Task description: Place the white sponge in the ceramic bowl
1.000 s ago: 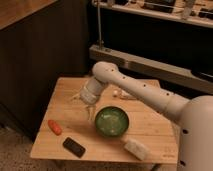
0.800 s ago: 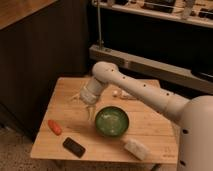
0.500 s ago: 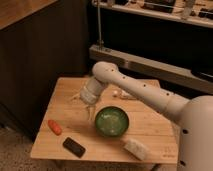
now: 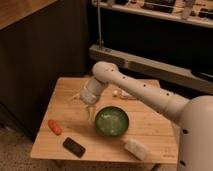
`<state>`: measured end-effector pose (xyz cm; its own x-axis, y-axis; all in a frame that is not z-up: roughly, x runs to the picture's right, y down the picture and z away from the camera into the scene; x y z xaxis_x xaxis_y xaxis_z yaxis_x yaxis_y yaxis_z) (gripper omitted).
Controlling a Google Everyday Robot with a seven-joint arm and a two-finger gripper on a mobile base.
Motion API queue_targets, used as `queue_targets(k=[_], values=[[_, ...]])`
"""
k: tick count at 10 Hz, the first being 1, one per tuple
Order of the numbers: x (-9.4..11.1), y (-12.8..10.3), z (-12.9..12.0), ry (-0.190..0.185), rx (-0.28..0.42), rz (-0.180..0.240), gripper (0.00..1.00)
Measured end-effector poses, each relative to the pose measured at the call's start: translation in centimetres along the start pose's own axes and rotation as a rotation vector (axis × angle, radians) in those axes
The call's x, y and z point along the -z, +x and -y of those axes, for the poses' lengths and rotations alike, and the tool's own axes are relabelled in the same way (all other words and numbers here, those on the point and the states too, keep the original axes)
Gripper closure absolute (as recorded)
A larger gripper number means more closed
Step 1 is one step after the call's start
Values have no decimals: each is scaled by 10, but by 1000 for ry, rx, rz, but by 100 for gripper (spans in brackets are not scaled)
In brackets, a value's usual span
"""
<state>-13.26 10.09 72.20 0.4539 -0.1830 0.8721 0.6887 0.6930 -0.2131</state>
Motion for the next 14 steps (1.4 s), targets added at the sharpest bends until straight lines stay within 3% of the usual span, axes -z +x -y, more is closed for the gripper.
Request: queue_targets(k=[4,8,14], values=[[0,0,0,0,0,0,20],[-3,2,-5,-7,-9,-16,42],[5,8,-18,-3,-21,-25,43]])
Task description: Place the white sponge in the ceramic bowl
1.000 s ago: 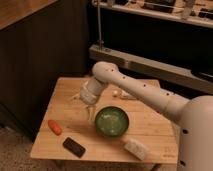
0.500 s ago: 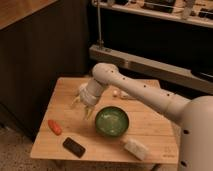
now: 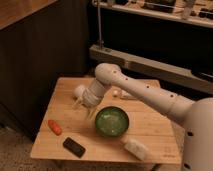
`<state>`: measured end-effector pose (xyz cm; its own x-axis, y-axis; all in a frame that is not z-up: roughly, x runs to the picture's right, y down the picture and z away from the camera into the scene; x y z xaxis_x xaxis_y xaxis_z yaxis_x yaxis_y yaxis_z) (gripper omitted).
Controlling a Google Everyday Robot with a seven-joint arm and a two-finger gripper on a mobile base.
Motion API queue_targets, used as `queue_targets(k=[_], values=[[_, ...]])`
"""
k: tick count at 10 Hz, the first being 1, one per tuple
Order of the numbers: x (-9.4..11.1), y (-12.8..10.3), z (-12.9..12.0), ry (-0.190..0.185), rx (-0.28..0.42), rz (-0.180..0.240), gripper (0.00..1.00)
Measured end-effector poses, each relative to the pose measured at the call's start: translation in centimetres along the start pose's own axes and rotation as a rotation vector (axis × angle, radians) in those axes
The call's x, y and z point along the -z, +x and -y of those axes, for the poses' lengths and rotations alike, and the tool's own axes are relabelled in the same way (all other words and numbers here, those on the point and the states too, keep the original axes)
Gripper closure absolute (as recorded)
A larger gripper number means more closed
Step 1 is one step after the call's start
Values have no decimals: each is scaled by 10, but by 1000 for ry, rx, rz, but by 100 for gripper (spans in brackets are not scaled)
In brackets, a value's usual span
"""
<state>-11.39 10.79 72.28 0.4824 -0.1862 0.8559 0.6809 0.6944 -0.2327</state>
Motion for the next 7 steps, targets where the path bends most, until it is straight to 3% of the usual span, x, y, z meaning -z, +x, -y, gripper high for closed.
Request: queue_targets(k=[4,7], values=[[1,1,-3,0,-5,-6,44],[15,14,-18,6,-15,-13,67]])
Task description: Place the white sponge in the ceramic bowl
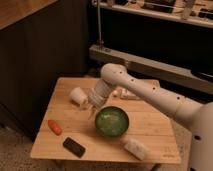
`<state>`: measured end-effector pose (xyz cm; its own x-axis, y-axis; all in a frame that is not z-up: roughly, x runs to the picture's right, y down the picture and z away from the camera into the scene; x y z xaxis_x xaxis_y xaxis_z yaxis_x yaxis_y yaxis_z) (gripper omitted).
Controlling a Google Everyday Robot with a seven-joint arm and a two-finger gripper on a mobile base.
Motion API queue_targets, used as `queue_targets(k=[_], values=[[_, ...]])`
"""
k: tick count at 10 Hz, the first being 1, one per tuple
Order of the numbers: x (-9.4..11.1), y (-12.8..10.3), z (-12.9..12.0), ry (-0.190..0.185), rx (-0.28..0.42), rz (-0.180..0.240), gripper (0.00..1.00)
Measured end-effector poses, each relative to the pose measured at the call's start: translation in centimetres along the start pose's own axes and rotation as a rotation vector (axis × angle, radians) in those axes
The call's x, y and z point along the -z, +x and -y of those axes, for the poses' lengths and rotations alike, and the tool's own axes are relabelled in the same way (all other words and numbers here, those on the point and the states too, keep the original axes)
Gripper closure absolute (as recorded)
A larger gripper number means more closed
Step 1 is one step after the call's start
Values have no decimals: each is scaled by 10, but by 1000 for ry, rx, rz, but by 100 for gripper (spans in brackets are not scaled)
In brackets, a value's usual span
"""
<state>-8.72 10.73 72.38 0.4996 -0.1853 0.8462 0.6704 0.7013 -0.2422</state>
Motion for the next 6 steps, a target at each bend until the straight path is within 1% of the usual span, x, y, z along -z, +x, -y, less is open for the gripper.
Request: queue_targets(k=[1,3,5,6], values=[[0,0,0,0,0,-2,70],[0,2,-1,3,-10,-3,70],[9,14,-12,5,-27,0,70],[10,15,-12,4,-27,2,70]])
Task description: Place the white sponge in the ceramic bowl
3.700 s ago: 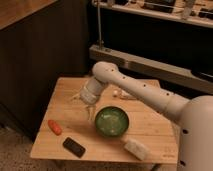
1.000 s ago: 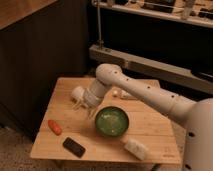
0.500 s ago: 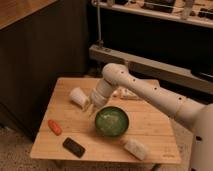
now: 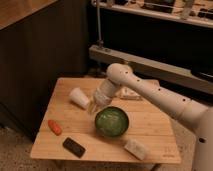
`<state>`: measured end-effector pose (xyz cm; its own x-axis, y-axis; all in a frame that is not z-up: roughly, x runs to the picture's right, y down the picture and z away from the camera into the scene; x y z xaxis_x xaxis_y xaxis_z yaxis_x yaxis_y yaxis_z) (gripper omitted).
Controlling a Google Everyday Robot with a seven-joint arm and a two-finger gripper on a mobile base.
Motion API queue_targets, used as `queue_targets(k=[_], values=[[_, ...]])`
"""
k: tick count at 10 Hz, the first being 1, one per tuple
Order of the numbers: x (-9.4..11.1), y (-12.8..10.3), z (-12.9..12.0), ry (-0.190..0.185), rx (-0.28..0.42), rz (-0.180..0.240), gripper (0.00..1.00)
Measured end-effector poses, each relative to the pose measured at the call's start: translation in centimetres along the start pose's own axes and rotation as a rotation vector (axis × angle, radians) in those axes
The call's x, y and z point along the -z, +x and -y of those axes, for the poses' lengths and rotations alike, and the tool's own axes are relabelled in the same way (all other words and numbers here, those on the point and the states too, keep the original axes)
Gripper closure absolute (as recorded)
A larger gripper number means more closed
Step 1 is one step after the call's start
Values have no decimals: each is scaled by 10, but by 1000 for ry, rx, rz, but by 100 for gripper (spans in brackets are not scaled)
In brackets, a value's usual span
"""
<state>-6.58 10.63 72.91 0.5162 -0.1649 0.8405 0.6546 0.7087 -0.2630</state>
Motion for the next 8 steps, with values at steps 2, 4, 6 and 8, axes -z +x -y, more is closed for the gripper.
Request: queue_targets(k=[2,4,6,8], values=[[6,8,-9,8,-12,3,70],[6,11,-13,9,-22,6,70],[9,15,-21,19,-40,12,70],[14,23,-29,20,-53,15,70]])
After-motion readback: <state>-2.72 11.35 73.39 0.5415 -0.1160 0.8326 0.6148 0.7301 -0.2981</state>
